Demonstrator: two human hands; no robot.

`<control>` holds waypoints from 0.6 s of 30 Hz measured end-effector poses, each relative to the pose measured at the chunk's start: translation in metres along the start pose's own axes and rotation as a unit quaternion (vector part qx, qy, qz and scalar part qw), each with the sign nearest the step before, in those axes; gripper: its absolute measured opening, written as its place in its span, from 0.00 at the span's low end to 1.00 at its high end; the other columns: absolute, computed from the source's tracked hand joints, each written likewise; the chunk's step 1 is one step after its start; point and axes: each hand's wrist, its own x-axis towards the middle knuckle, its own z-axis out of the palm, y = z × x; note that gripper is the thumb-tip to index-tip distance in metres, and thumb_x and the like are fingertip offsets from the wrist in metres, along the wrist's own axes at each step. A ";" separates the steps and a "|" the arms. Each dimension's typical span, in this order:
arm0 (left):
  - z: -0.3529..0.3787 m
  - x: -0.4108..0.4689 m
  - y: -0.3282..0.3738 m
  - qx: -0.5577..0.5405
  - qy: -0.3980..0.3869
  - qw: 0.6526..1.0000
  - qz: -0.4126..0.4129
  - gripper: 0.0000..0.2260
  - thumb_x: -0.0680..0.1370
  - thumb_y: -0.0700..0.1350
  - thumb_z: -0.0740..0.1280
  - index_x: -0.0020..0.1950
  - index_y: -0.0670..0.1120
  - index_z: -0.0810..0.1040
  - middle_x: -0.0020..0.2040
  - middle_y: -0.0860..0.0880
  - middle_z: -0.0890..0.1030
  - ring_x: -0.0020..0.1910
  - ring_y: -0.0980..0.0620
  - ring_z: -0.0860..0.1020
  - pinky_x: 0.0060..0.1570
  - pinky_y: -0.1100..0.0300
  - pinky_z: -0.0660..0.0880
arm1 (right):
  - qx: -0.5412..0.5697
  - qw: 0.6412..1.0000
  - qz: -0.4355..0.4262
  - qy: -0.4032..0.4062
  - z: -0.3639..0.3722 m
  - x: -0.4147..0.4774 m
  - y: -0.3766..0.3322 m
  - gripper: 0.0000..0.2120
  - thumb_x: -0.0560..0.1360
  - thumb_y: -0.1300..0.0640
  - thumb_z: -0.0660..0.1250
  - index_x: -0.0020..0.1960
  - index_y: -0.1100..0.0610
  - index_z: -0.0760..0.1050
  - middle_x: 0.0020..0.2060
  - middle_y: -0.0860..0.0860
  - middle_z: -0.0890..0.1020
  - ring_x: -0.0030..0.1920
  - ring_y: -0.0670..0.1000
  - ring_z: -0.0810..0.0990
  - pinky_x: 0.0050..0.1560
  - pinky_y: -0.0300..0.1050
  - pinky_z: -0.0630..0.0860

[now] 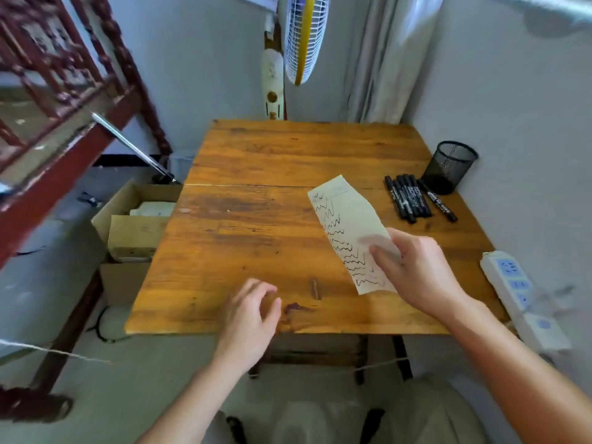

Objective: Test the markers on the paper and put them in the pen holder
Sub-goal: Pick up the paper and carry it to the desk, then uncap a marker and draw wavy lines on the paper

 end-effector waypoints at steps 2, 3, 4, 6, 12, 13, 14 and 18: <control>0.010 -0.016 -0.008 0.057 0.021 0.998 0.034 0.08 0.75 0.45 0.64 0.52 0.45 0.78 0.53 0.50 0.76 0.53 0.51 0.74 0.53 0.53 0.73 | -0.019 0.999 -0.038 0.034 -0.003 -0.012 -0.013 0.11 0.80 0.56 0.60 0.58 0.49 0.79 0.48 0.48 0.85 0.45 0.52 0.83 0.38 0.51 0.81; 0.013 -0.022 -0.010 0.089 0.026 0.995 0.045 0.10 0.76 0.46 0.62 0.53 0.44 0.78 0.56 0.48 0.76 0.55 0.49 0.73 0.55 0.51 0.72 | -0.033 0.996 -0.063 0.060 -0.005 -0.014 -0.018 0.12 0.80 0.57 0.60 0.59 0.49 0.79 0.48 0.49 0.85 0.45 0.53 0.83 0.38 0.52 0.81; 0.017 -0.028 -0.012 0.117 0.023 0.992 0.050 0.13 0.77 0.49 0.58 0.54 0.45 0.78 0.59 0.47 0.76 0.58 0.46 0.73 0.57 0.48 0.71 | -0.052 0.991 -0.088 0.088 -0.005 -0.014 -0.021 0.13 0.80 0.57 0.60 0.60 0.48 0.79 0.49 0.49 0.85 0.45 0.53 0.82 0.38 0.51 0.80; 0.020 -0.036 -0.013 0.146 0.016 0.988 0.050 0.19 0.77 0.52 0.52 0.58 0.46 0.76 0.63 0.46 0.75 0.62 0.45 0.72 0.61 0.46 0.68 | -0.097 0.977 -0.130 0.139 -0.002 -0.013 -0.025 0.15 0.79 0.59 0.61 0.62 0.48 0.78 0.49 0.48 0.84 0.44 0.52 0.80 0.38 0.47 0.78; 0.018 -0.036 -0.012 0.153 -0.004 0.988 0.037 0.21 0.77 0.52 0.48 0.60 0.47 0.74 0.65 0.47 0.73 0.65 0.46 0.69 0.63 0.47 0.66 | -0.190 0.969 -0.135 0.085 0.050 -0.015 -0.004 0.21 0.75 0.64 0.62 0.66 0.52 0.75 0.58 0.52 0.81 0.56 0.58 0.78 0.46 0.52 0.78; 0.018 -0.035 -0.012 0.151 -0.007 0.988 0.038 0.21 0.77 0.52 0.48 0.61 0.47 0.73 0.65 0.47 0.73 0.65 0.47 0.69 0.63 0.48 0.66 | -0.205 0.970 -0.118 0.051 0.061 -0.017 0.004 0.22 0.76 0.63 0.60 0.68 0.52 0.73 0.62 0.53 0.79 0.60 0.59 0.75 0.52 0.53 0.76; 0.018 -0.035 -0.012 0.149 -0.008 0.988 0.036 0.20 0.77 0.52 0.49 0.61 0.48 0.73 0.66 0.48 0.72 0.66 0.47 0.68 0.64 0.48 0.65 | -0.218 0.971 -0.100 0.014 0.071 -0.021 0.012 0.22 0.78 0.62 0.57 0.70 0.51 0.71 0.66 0.53 0.77 0.64 0.59 0.73 0.57 0.54 0.73; 0.018 -0.030 -0.012 0.145 -0.016 0.989 0.037 0.14 0.79 0.47 0.58 0.63 0.49 0.71 0.68 0.51 0.69 0.68 0.52 0.63 0.67 0.52 0.59 | -0.260 0.961 -0.077 -0.049 0.093 -0.032 0.035 0.19 0.79 0.55 0.56 0.70 0.49 0.70 0.70 0.56 0.73 0.68 0.61 0.70 0.62 0.59 0.70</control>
